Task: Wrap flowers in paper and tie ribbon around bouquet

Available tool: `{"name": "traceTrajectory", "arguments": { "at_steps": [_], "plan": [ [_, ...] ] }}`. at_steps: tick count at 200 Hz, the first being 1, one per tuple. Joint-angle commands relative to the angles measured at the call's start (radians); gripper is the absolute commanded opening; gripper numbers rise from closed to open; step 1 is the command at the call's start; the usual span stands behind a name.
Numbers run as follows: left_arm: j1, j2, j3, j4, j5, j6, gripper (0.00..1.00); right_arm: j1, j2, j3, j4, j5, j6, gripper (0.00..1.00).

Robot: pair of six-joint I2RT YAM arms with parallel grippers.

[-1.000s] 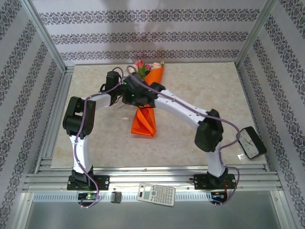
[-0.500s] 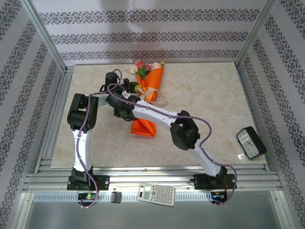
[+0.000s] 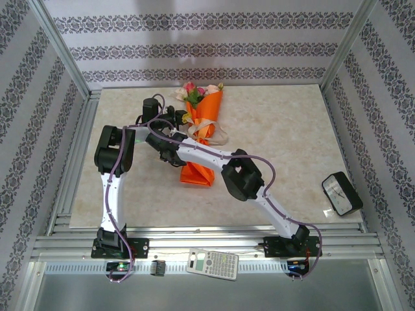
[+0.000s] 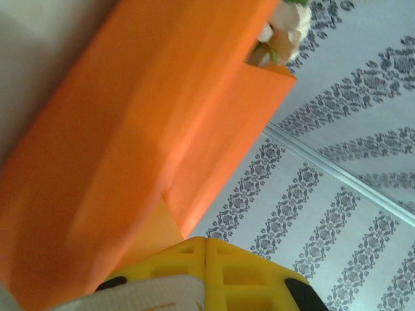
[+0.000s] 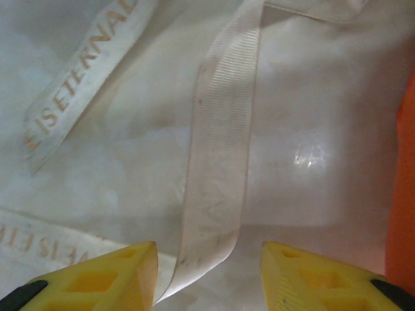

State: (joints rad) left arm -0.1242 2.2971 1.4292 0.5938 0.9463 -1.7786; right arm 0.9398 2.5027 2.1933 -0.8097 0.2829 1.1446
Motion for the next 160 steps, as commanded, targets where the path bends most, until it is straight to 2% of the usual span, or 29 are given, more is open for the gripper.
{"name": "traceTrajectory", "arguments": {
  "at_steps": [1, 9, 19, 39, 62, 91, 160],
  "plan": [
    [-0.003, 0.012, 0.016, 0.065, 0.008, -0.026, 0.00, -0.014, 0.067, 0.051, 0.016, -0.014, 0.012, 0.43],
    [-0.003, 0.013, 0.015, 0.071, 0.007, -0.029, 0.00, -0.016, 0.077, 0.063, 0.009, -0.022, 0.015, 0.41],
    [-0.002, 0.015, 0.015, 0.077, 0.006, -0.034, 0.00, -0.016, 0.082, 0.066, 0.009, -0.030, 0.015, 0.31],
    [-0.002, 0.015, 0.022, 0.072, 0.008, -0.032, 0.00, -0.015, 0.068, 0.051, 0.010, -0.039, 0.016, 0.00],
    [-0.003, 0.017, 0.028, 0.070, 0.010, -0.028, 0.00, -0.009, -0.009, 0.013, 0.050, -0.032, -0.029, 0.00],
    [-0.002, 0.018, 0.037, 0.082, 0.008, -0.034, 0.00, 0.001, -0.115, 0.071, 0.059, -0.064, -0.153, 0.00],
    [-0.010, 0.024, 0.056, 0.081, 0.002, -0.030, 0.00, -0.005, -0.296, 0.083, 0.057, -0.380, -0.377, 0.00]
  ]
}}
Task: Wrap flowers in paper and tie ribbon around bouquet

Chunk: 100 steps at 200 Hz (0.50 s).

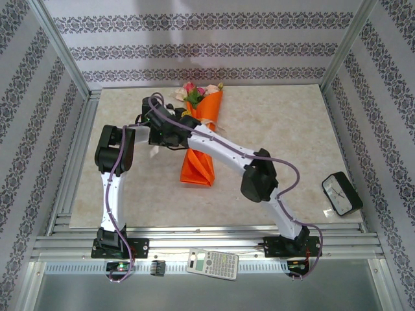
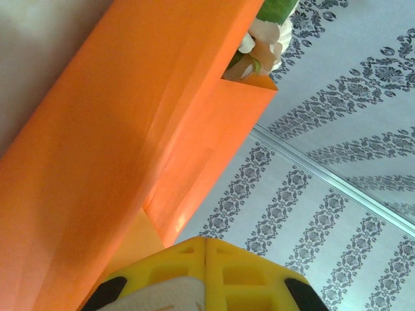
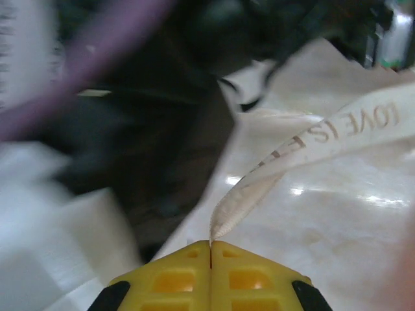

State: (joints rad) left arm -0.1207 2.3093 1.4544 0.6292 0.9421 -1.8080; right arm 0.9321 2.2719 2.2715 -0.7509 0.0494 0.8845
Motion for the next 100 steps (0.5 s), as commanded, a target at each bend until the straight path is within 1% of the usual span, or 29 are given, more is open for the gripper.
{"name": "traceTrajectory", "arguments": {
  "at_steps": [1, 42, 74, 88, 100],
  "plan": [
    [-0.014, 0.012, 0.031, 0.044, 0.006, 0.000, 0.00, 0.001, -0.068, 0.002, -0.001, -0.151, -0.119, 0.00],
    [-0.023, 0.009, 0.034, 0.037, 0.002, 0.009, 0.00, -0.034, -0.164, -0.074, 0.035, -0.280, -0.157, 0.00],
    [-0.036, 0.001, 0.027, 0.038, 0.005, 0.006, 0.00, -0.064, -0.196, -0.118, 0.038, -0.349, -0.173, 0.00],
    [-0.041, -0.011, 0.020, 0.045, 0.003, -0.001, 0.00, -0.084, -0.193, -0.138, 0.061, -0.420, -0.165, 0.00],
    [-0.041, -0.022, 0.016, 0.046, 0.000, -0.001, 0.00, -0.086, -0.187, -0.146, 0.083, -0.455, -0.162, 0.00]
  ]
}}
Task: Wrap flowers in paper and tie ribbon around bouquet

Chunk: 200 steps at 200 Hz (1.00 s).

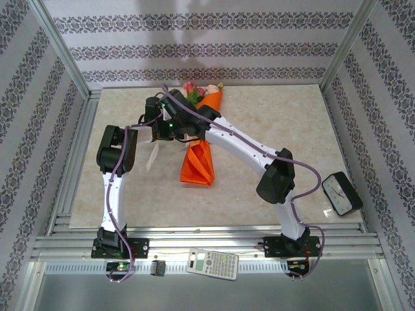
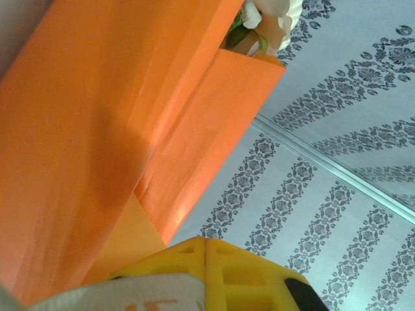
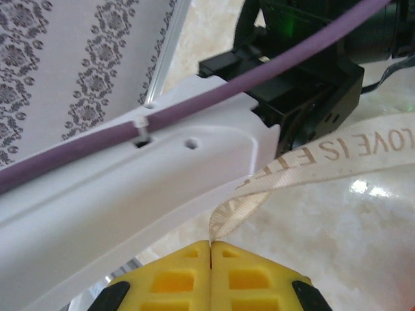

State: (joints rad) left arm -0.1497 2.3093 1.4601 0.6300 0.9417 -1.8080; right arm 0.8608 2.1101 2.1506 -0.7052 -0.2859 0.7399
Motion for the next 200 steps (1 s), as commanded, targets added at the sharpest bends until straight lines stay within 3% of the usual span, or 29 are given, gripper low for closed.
{"name": "traceTrajectory", "arguments": {
  "at_steps": [1, 96, 174, 200],
  "plan": [
    [-0.012, -0.023, 0.011, 0.045, 0.000, 0.001, 0.00, -0.014, -0.024, -0.023, 0.038, -0.122, -0.017, 0.00],
    [-0.033, -0.066, -0.023, 0.097, 0.027, -0.022, 0.00, 0.067, 0.169, 0.340, 0.024, -0.338, -0.046, 0.00],
    [-0.037, -0.058, -0.033, 0.101, 0.034, -0.017, 0.00, 0.106, 0.168, 0.364, 0.088, -0.431, -0.040, 0.00],
    [-0.040, -0.055, -0.031, 0.105, 0.034, -0.021, 0.00, 0.112, 0.122, 0.299, 0.114, -0.437, -0.054, 0.00]
  ]
}}
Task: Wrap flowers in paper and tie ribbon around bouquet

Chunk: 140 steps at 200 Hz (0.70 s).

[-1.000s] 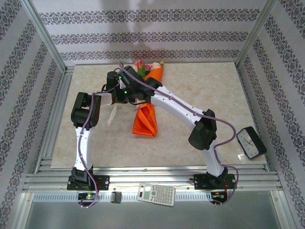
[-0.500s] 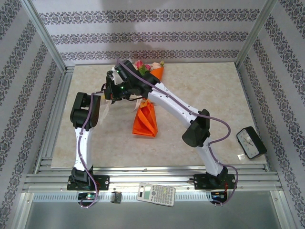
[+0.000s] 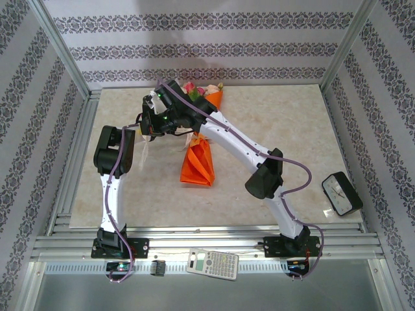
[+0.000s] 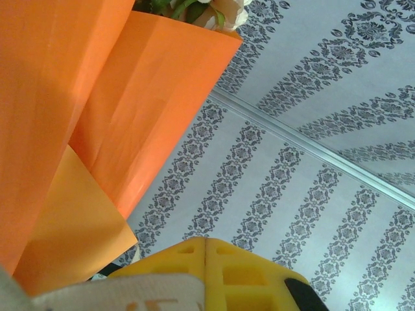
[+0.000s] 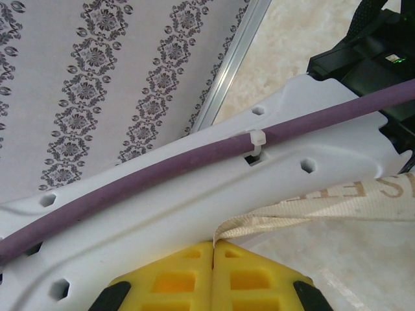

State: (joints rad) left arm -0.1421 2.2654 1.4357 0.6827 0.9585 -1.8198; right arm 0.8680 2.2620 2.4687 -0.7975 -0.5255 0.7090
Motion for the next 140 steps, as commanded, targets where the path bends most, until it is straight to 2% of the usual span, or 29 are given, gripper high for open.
{"name": "traceTrajectory", "arguments": {
  "at_steps": [1, 31, 45, 62, 77, 98, 140],
  "plan": [
    [-0.047, -0.011, -0.006, 0.053, 0.017, -0.009, 0.00, 0.104, -0.032, -0.027, 0.209, -0.197, -0.024, 0.00],
    [-0.045, -0.012, -0.009, 0.070, 0.016, -0.039, 0.00, 0.089, -0.163, -0.268, 0.276, -0.165, -0.041, 0.00],
    [-0.043, -0.018, -0.012, 0.052, 0.017, -0.045, 0.00, 0.072, -0.249, -0.441, 0.319, -0.121, -0.054, 0.00],
    [-0.042, -0.032, -0.010, -0.009, 0.025, -0.019, 0.00, 0.017, -0.351, -0.677, 0.438, -0.080, -0.004, 0.00],
    [-0.043, -0.041, -0.011, -0.035, 0.027, -0.003, 0.00, -0.030, -0.403, -0.793, 0.485, -0.037, 0.022, 0.00],
    [-0.043, -0.047, -0.017, -0.038, 0.031, 0.005, 0.00, -0.073, -0.397, -0.797, 0.498, -0.048, 0.040, 0.00],
    [-0.044, -0.041, -0.008, -0.058, 0.031, 0.022, 0.00, -0.053, -0.376, -0.708, 0.461, -0.070, 0.018, 0.00]
  ]
}}
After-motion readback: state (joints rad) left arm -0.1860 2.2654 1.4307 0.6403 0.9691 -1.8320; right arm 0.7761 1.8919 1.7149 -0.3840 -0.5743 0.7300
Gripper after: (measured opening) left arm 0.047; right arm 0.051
